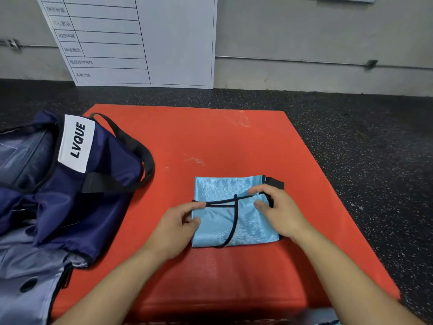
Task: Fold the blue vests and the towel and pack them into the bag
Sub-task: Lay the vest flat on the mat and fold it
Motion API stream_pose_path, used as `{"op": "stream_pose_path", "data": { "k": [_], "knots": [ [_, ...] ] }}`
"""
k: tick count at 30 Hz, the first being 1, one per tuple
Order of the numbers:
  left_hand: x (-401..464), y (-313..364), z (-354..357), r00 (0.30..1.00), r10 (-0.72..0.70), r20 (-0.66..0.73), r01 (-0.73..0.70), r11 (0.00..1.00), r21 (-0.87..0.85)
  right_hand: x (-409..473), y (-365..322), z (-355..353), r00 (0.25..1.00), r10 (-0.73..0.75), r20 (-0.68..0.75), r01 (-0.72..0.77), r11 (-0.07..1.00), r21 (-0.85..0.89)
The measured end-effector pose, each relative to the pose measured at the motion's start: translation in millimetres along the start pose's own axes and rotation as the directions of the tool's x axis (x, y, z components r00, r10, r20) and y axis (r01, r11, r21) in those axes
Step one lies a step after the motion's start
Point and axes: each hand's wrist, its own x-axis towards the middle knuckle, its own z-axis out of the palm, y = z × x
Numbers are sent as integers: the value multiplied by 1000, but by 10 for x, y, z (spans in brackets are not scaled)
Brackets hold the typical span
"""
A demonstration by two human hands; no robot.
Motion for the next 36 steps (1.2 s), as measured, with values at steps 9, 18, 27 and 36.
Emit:
{"op": "stream_pose_path", "data": {
  "k": [9, 18, 27, 36],
  "knots": [
    [-177, 18, -41, 988, -115, 106, 114, 993, 16, -88, 42, -3, 988, 124, 89, -110, 984, -143],
    [-553, 178, 10, 955, -232, 185, 261, 953, -154, -426, -44, -104, 941, 270, 203, -240, 957, -160],
    [-546, 158, 25, 987, -115, 108, 127, 985, -116, -501, -154, -206, 985, 152, 82, -133, 972, -195],
    [-160, 116, -31, 999, 18, 31, -23, 987, 161, -160, -167, -142, 1000, 26, 3, -24, 945, -326]
  ]
}}
